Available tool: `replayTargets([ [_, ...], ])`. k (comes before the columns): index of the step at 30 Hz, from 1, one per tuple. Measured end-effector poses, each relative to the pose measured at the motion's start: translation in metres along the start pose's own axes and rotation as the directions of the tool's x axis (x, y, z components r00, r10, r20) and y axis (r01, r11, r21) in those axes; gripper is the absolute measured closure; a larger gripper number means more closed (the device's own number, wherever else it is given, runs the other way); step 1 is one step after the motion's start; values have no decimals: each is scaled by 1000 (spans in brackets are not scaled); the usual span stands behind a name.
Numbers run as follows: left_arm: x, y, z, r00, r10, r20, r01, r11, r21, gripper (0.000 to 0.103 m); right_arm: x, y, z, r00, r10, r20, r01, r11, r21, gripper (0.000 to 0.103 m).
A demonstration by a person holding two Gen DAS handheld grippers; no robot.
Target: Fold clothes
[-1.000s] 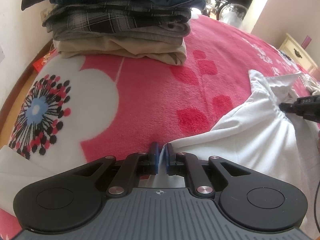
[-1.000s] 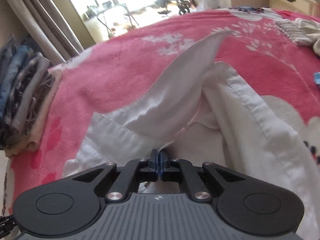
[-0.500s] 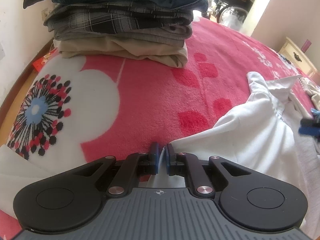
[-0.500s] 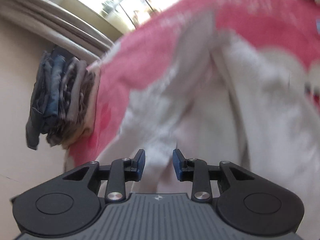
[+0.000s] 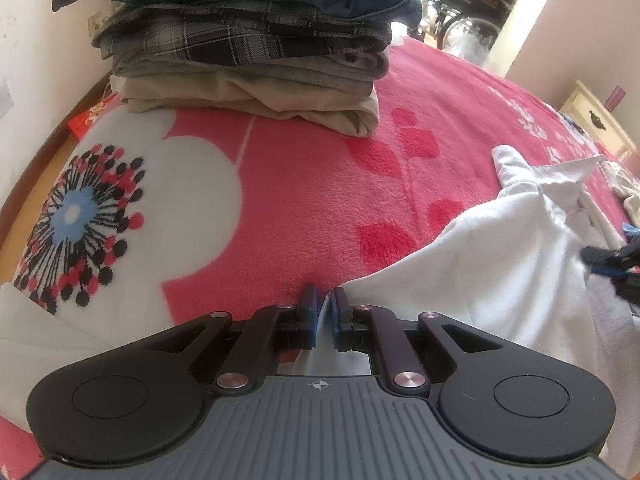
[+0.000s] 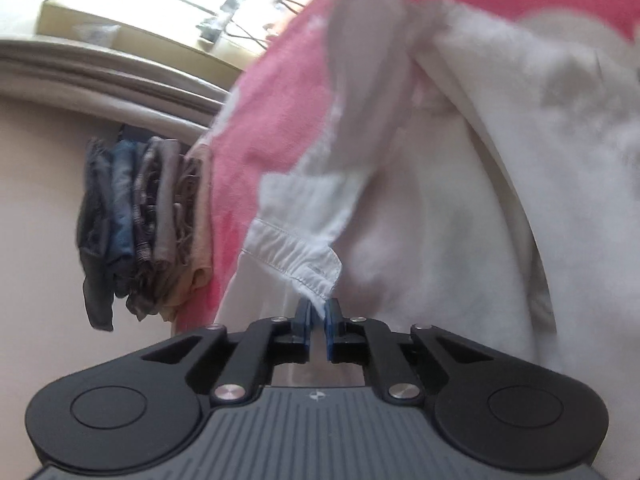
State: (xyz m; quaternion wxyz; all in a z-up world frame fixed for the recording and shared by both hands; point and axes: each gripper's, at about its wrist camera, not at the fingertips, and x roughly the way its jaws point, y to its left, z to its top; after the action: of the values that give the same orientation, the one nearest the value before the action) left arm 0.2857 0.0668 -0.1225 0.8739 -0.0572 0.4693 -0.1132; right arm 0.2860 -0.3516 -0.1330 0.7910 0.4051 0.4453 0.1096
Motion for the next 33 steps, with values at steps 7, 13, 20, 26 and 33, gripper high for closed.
replayTargets([
  [7,0,-1,0,1000,3,0,-3,1000,6,94,-17,67,-9,979,-134,154,185,902,-390,98],
  [13,0,-2,-1,1000,9,2,-9,1000,14,94,19,93,-31,908,-329,261,419,664,-619,98],
  [20,0,-1,-1,1000,5,7,-5,1000,21,94,33,56,-29,889,-388,245,456,685,-569,83],
  [26,-1,1,3,1000,-16,-1,16,1000,18,94,-12,67,-16,929,-235,285,345,827,-444,78],
  [33,-17,11,7,999,-46,3,46,999,-8,72,61,90,-15,976,-188,110,218,856,-469,78],
])
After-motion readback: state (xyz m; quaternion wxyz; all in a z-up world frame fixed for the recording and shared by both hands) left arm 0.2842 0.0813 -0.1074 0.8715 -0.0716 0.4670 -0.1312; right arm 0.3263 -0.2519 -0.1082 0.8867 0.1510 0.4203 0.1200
